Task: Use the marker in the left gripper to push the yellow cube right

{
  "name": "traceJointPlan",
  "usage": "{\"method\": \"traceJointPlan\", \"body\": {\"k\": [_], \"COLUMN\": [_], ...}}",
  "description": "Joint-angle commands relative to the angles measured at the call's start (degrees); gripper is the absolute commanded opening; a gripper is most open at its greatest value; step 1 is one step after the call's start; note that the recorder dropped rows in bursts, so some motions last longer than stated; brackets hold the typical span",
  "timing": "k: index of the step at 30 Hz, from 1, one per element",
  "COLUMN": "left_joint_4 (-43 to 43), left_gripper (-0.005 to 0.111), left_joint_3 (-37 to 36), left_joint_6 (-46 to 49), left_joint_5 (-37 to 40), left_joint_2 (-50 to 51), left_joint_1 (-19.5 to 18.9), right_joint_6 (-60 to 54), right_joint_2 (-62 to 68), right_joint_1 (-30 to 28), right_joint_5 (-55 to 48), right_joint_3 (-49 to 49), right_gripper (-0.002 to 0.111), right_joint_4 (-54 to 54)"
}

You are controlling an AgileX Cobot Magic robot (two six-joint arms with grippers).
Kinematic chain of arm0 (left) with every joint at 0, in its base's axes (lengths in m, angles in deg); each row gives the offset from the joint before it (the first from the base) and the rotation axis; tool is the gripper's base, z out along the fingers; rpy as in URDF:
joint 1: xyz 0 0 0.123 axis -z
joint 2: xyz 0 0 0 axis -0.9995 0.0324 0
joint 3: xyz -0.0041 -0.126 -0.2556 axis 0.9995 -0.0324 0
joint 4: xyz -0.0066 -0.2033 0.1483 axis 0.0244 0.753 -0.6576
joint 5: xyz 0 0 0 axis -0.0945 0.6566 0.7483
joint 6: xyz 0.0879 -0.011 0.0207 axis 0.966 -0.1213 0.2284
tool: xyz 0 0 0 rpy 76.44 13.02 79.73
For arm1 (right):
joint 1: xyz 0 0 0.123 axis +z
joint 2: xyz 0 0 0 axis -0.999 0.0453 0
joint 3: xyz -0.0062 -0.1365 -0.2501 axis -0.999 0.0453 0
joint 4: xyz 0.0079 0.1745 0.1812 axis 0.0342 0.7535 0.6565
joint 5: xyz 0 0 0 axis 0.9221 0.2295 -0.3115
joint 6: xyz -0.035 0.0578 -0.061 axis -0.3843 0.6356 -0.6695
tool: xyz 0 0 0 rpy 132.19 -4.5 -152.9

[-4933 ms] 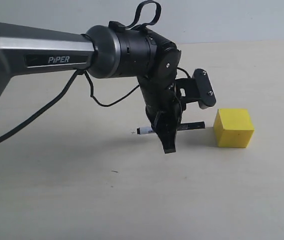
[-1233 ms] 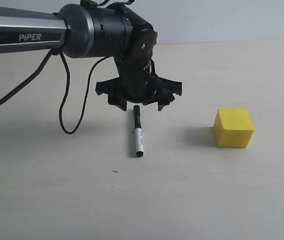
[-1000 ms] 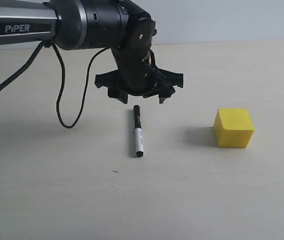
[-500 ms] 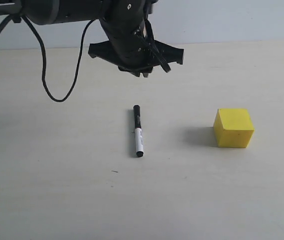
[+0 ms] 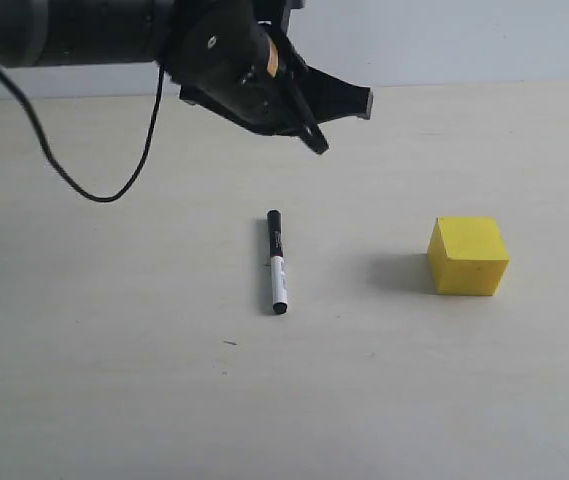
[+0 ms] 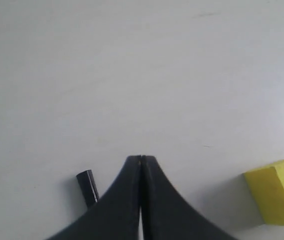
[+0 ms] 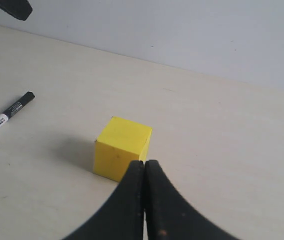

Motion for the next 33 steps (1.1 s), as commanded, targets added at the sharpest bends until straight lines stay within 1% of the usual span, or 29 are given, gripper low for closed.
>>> {"method": "traceJointPlan", "body": {"k": [1,6,10,13,15,18,21,28,33], "left_joint_4": [-3.16,-6.3,-6.32,-6.32,-6.32,-6.32,-6.32,-6.18,-6.12], "left_gripper": [0.0,0.0,0.0,0.0,0.0,0.0,0.0,0.0,0.0], "left_joint_3": [-13.37,-28.31,-39.13,-46.22,-50.38,-55.43,-58.75,-64.94,-66.86], "left_joint_6": [0.18,0.27,3.3,6.3,9.17,10.48,10.48,13.12,13.03], "left_joint_5": [-16.9,-31.44,-42.04,-46.93,-47.62,-47.44,-45.05,-39.66,-37.38], "left_joint_2": [-7.66,-17.32,-26.44,-32.87,-37.3,-43.17,-49.4,-65.46,-77.41], "left_joint_1": [0.26,-0.68,-2.98,-5.16,-6.49,-8.32,-9.49,-9.71,-9.71], "right_joint_6": [-0.1,-0.1,-0.1,-0.1,-0.1,-0.1,-0.1,-0.1,-0.1], "right_joint_2": [-0.21,-0.21,-0.21,-0.21,-0.21,-0.21,-0.21,-0.21,-0.21], "right_joint_1": [0.08,0.08,0.08,0.08,0.08,0.08,0.08,0.08,0.08], "right_joint_5": [0.64,0.64,0.64,0.64,0.64,0.64,0.64,0.64,0.64], "right_joint_3": [0.24,0.24,0.24,0.24,0.24,0.24,0.24,0.24,0.24], "right_gripper": [0.0,0.0,0.0,0.0,0.0,0.0,0.0,0.0,0.0], "right_joint_4": [-0.02,-0.02,-0.02,-0.02,-0.02,-0.02,-0.02,-0.02,-0.02]}}
